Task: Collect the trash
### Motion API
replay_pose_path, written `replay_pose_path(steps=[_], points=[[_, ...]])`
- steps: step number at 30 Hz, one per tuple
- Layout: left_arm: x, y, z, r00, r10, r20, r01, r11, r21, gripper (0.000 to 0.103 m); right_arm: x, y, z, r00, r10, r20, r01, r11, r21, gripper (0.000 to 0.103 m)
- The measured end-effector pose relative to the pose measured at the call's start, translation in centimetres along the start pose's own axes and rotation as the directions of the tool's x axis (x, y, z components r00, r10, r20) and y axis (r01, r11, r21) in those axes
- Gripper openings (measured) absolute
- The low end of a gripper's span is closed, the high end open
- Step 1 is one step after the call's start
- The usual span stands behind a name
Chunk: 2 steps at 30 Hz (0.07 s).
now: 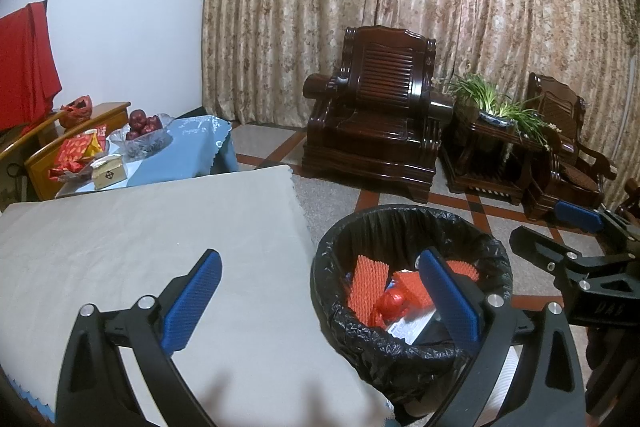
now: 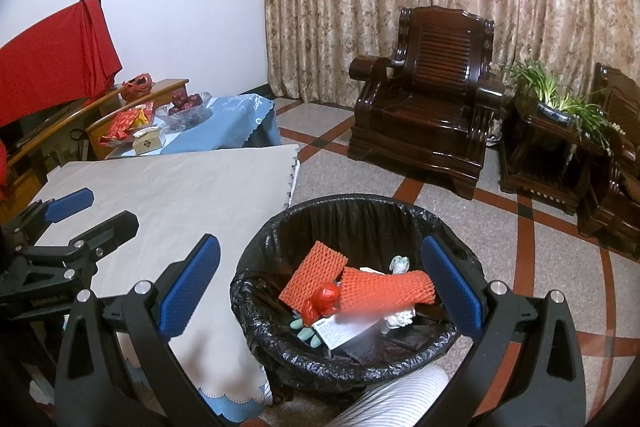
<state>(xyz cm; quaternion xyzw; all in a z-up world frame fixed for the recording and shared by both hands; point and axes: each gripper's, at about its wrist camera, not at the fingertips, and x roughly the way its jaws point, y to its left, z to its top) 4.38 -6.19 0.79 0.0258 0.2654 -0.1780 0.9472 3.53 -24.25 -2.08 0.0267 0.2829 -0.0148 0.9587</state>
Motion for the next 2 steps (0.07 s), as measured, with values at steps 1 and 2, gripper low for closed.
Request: replay_pose_path(steps=[1,2], points=[[0.04,0.0,0.03,1.0,0.0,-0.001,0.0,1.0,0.001,0.097,0.06,-0.06,-0.17,1.0,0.0,0.0,0.0,1.0,-0.001,0.098],[-0.11,-0.01,-0.04,1.0,-0.001,-0.002,0.001,1.0,0.001,0.097,0.06,-0.06,-0.16,1.0,0.0,-0.001,0.0,1.0,0.0,0.098]])
